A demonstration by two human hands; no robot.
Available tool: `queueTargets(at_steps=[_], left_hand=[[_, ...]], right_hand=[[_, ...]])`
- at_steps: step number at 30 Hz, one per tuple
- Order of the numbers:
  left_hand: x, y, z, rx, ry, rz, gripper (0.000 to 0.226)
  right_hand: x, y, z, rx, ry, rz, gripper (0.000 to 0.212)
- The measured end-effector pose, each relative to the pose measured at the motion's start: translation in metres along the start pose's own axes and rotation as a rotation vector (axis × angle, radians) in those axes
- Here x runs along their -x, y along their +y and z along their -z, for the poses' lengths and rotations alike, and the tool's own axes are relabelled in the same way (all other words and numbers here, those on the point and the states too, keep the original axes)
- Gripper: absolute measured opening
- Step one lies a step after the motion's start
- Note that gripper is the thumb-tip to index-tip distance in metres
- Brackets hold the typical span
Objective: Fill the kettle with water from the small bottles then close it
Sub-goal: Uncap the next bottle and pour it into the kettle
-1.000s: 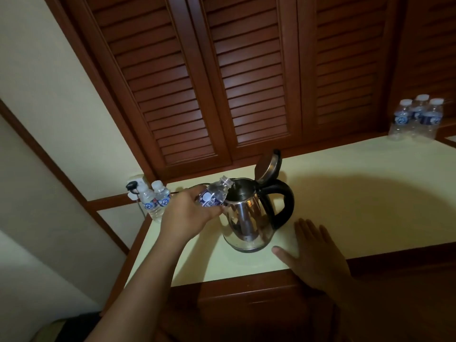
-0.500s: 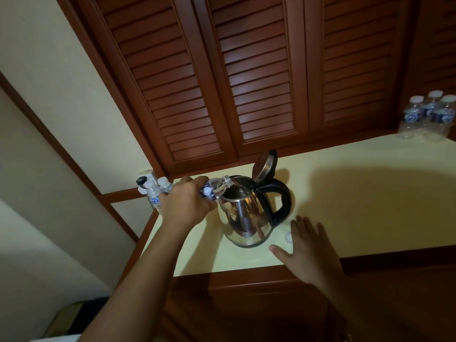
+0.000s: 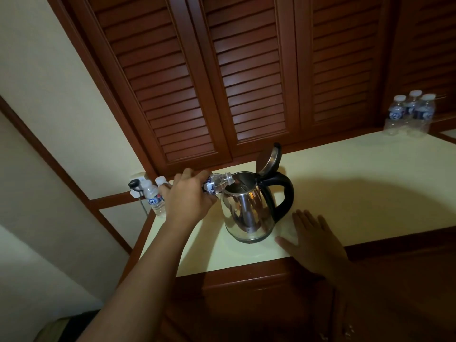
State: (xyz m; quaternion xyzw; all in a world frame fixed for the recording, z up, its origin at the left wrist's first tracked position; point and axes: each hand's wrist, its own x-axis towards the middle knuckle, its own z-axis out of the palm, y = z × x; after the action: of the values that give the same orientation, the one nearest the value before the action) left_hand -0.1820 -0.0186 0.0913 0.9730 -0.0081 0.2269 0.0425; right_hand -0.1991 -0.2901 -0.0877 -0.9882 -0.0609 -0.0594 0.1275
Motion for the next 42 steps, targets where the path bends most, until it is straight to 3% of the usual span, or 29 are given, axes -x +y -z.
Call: queueTargets(at_steps=[30,42], left_hand=[[-0.020,-0.006,-0.003,-0.270,0.113,-0.209,0.067],[-0.032,-0.004,-0.004,-0.377,0.173,-0.376,0.059]], right_hand=[[0.001,0.002,0.005,-0.096,0.027,-0.006,0.094],[0.003,0.003,0.003,-0.139,0.125,-0.037,0.085]])
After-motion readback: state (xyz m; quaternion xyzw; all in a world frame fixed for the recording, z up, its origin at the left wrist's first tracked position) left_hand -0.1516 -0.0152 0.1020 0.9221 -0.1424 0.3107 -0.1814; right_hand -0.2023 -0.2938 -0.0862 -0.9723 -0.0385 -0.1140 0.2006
